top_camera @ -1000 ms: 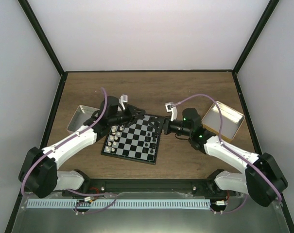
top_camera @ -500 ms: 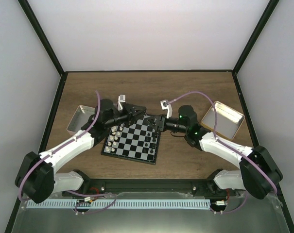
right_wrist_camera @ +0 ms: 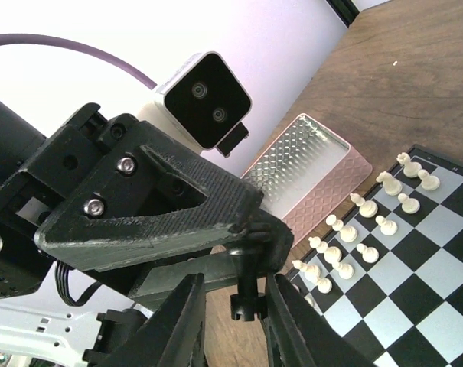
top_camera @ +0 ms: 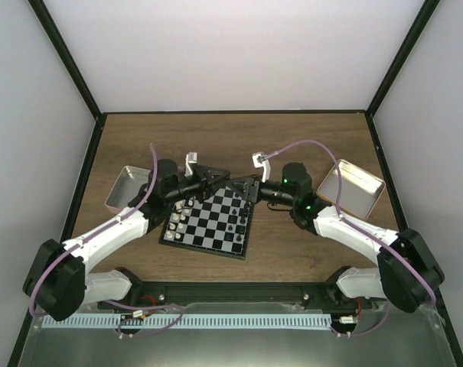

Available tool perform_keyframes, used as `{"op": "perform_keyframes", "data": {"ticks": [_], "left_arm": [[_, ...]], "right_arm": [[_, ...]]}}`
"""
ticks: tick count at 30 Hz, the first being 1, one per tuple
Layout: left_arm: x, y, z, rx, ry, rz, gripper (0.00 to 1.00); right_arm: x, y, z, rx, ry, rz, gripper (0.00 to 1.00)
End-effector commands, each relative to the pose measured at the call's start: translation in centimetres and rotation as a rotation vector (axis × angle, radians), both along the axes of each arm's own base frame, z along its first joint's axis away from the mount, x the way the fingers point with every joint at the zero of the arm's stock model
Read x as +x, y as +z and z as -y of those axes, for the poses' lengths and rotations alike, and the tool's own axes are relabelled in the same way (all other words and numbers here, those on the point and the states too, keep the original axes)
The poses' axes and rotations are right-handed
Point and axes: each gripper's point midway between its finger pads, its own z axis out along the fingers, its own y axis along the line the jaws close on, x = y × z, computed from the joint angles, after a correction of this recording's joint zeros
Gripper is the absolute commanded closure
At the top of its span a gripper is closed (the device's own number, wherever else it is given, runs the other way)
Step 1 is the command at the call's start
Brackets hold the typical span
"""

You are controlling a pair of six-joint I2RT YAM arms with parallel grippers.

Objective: Set up the chess pieces on the board
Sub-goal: Place the chess piece on the chessboard.

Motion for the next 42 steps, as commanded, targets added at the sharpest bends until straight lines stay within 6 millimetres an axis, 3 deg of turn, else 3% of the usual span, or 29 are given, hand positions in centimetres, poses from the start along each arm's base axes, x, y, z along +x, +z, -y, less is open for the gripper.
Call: {"op": "perform_keyframes", "data": {"ticks": [1,8,11,15,18,25,29,38,42], "left_arm": [[-0.4,1.2,0.0,-0.048,-0.012,0.023,0.86],[-0.3,0.7,-0.2,-0.030,-0.003,0.024,0.83],[-0.2,-0.4,-1.1,0.049,0.035,0.045,0.68],[0.4,-2.8,-3.4,0.236,0.128,0.099,0.51],[0.6,-4.2,-5.2,0.384,0.166,0.168,0.48],[1.3,-5.7,-9.8,0.760,0.237,0.313,0.46],[1.5,-5.1,-11.5,0.919,0.233,0.405,0.46],[1.5,-5.1,-12.2,1.055,0.169,0.515,0.45],[1.3,-5.2,-12.1,1.074,0.141,0.537,0.45]], "right_arm": [[0.2,2.3,-0.5,0.040,0.012,0.058,0.80],[0.0,2.4,-0.6,0.039,0.022,0.028,0.96],[0.0,1.8,-0.5,0.014,0.014,-0.016,0.99],[-0.5,-0.7,-0.5,-0.083,0.038,-0.110,0.99],[-1.3,-4.0,0.1,-0.218,0.055,-0.218,0.99],[-6.2,-10.3,2.9,-0.474,0.144,-0.500,0.99],[-8.7,-11.2,3.8,-0.551,0.168,-0.601,0.99],[-13.1,-14.2,2.9,-0.739,0.229,-0.771,0.99],[-13.6,-15.7,3.0,-0.808,0.214,-0.815,0.99]]}}
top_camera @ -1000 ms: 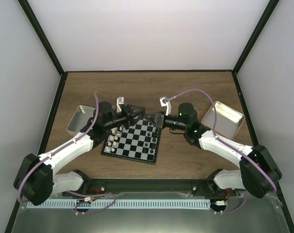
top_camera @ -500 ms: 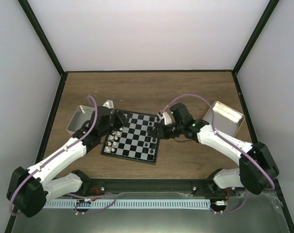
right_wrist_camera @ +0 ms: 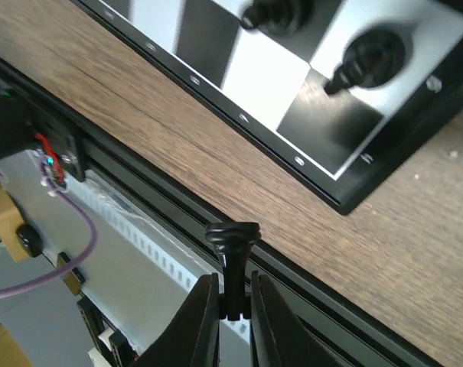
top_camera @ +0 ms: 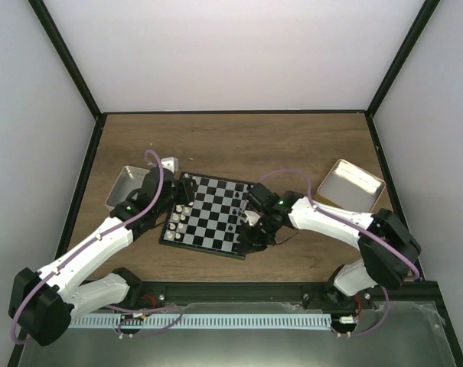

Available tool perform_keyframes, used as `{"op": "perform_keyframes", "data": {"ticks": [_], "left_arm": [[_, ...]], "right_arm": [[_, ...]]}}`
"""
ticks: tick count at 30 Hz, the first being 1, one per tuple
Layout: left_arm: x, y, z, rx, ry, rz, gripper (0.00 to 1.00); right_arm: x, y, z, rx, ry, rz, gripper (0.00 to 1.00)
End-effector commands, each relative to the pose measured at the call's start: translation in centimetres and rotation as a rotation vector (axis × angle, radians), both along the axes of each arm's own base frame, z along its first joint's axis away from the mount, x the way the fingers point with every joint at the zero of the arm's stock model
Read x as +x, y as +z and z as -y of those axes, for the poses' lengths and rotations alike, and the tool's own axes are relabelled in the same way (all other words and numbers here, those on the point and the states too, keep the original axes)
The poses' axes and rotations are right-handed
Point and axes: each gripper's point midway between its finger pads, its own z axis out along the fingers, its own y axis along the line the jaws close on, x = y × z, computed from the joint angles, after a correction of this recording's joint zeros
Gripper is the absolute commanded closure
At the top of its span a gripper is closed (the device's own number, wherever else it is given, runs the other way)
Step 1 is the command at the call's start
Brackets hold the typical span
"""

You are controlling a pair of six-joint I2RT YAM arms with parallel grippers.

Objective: Set up the chess pieces on the board
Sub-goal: Place the chess piece on the chessboard.

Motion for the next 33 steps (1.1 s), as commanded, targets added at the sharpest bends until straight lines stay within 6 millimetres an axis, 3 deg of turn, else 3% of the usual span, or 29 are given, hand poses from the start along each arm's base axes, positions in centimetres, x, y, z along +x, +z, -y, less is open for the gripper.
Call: {"op": "perform_keyframes", "data": {"ticks": [1,9,25,33], "left_arm": [[0.0,0.9,-0.3,0.065,-0.039,0.049,0.45],[-0.1,0.0,-0.8,0.120,-0.042,0.044,0.44],[0.0,-0.5,-0.8,0.133,-0.049,0.040,0.42],[-0.1,-1.1,-0.8,0.138,-0.052,0.029,0.42]], "right_arm": [[-0.4,-0.6,0.3,-0.095,-0.017,-0.042,0.99],[0.2,-2.9,0.6,-0.168,-0.055,-0.055,0.99],[2.4,-3.1,-1.1,-0.157,-0.103,-0.014,0.91],[2.2,-3.5,-1.0,-0.164,-0.096,-0.030,0.88]]}}
